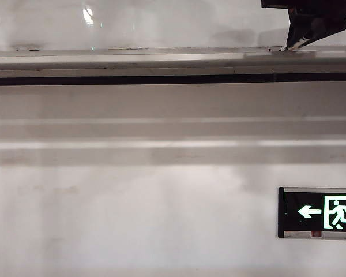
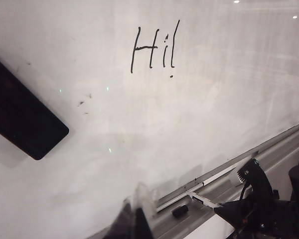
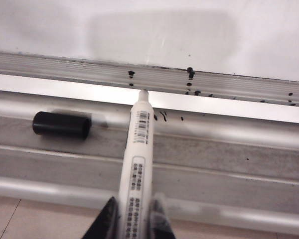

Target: Take a marker from the whiteboard tray, write "Hi!" on the whiteboard, and then put the marker back vertically into the whiteboard tray.

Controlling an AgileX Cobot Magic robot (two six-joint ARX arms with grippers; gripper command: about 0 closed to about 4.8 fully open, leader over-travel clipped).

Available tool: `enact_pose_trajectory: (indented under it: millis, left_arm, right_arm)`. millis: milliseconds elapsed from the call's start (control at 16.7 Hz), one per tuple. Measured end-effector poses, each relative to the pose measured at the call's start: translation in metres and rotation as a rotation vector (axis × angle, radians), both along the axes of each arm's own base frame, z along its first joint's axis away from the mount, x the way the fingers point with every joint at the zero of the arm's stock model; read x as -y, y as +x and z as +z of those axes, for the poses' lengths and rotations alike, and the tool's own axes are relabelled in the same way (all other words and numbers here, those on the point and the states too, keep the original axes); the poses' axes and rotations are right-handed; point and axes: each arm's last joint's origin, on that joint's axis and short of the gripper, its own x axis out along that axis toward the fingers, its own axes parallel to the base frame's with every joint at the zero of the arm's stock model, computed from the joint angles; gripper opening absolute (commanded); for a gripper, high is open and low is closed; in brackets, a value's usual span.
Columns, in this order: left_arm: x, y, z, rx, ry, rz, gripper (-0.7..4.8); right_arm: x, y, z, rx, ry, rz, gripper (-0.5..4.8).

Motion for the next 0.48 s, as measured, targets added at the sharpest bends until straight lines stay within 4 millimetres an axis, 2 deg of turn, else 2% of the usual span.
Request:
enact_pose_trajectory:
  millis: [180, 480]
  left_arm:
    - [0.0001, 0.0001, -0.0001, 0.000, 0.000, 0.000, -0.06]
    - [0.0000, 0.0000, 0.0000, 0.000, 0.000, 0.000, -0.06]
  right_arm:
    - [-0.0011, 0.0033, -0.0013, 0.009, 0.003, 0.000, 0.78]
    - [-0.0019, 0.0057, -0.0021, 0.016, 0.006, 0.000, 1.31]
